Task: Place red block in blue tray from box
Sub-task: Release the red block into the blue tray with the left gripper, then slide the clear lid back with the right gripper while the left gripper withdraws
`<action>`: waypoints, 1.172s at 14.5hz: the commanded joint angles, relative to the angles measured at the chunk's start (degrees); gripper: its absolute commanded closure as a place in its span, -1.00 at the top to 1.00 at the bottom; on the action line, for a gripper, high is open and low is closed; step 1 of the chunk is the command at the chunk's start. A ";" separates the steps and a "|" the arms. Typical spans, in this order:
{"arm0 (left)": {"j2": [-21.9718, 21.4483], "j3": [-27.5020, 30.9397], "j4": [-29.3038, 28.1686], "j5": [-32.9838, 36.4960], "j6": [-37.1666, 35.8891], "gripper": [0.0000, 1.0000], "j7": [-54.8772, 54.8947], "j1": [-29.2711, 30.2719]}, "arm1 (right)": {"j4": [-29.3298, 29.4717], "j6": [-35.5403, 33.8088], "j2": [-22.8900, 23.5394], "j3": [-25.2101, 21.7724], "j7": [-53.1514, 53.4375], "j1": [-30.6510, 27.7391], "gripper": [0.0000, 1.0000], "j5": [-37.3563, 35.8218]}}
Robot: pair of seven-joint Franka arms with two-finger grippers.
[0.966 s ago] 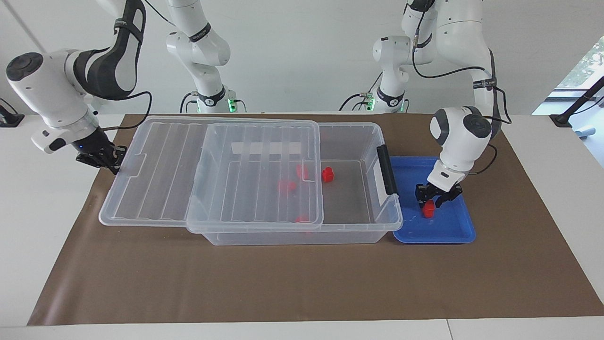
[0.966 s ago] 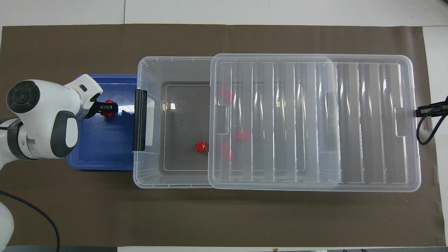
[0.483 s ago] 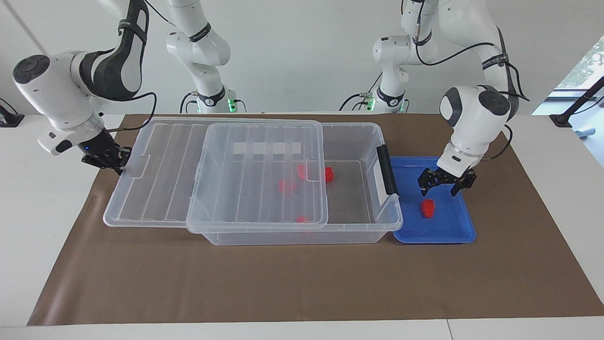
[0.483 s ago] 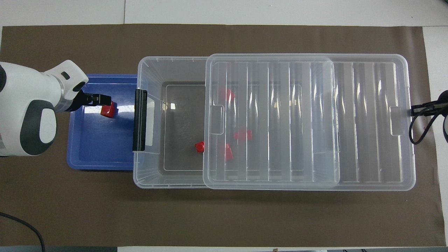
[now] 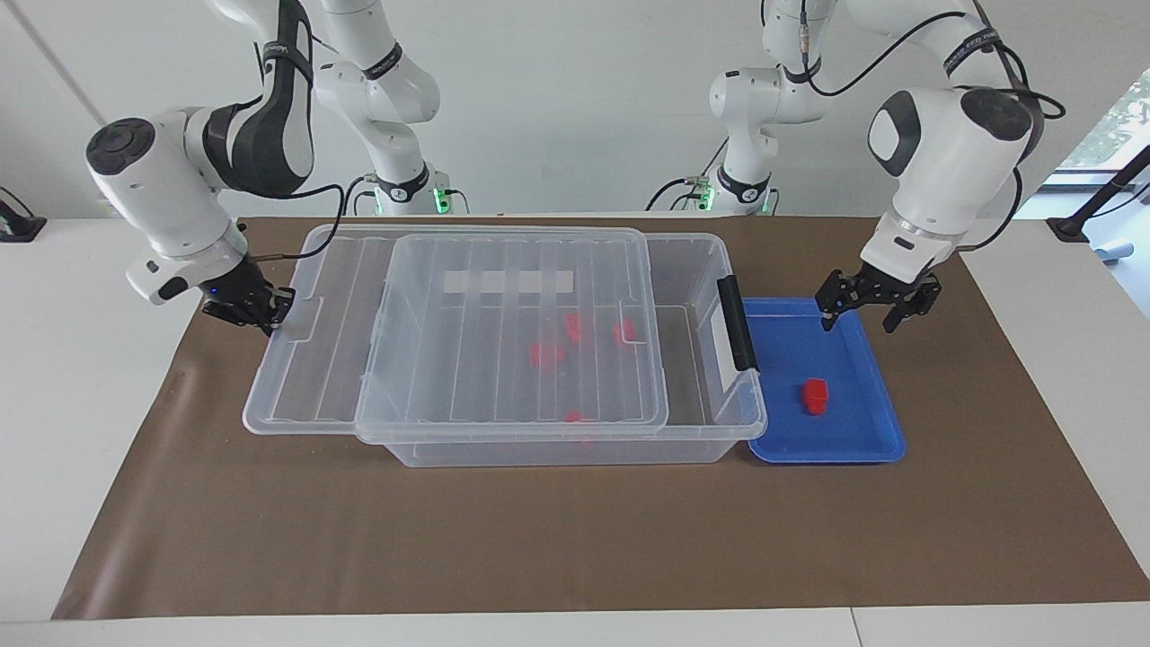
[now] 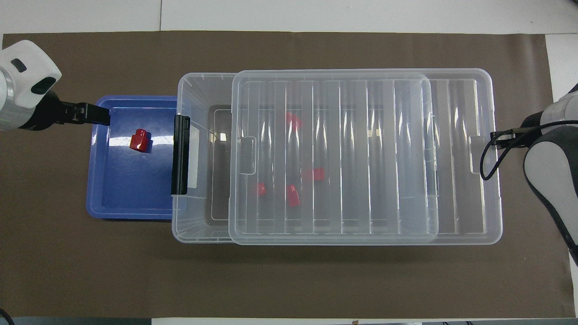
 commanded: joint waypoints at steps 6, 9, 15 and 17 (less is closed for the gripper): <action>1.12 0.57 14.07 0.70 -18.72 1.00 2.98 2.26 | -1.90 0.74 -1.48 0.34 10.29 5.09 -1.00 -0.48; 1.12 0.66 14.17 0.70 -19.52 1.00 2.98 2.53 | -1.90 0.65 -1.48 0.34 13.54 6.84 -1.00 -0.48; -2.12 0.13 10.14 0.61 -19.88 1.00 6.94 3.40 | -1.99 0.65 -1.57 0.34 17.85 9.22 -1.00 -0.48; -3.27 0.13 7.50 0.61 -18.39 1.00 6.93 2.88 | -1.90 0.65 -1.57 0.34 18.47 10.01 -1.00 -0.48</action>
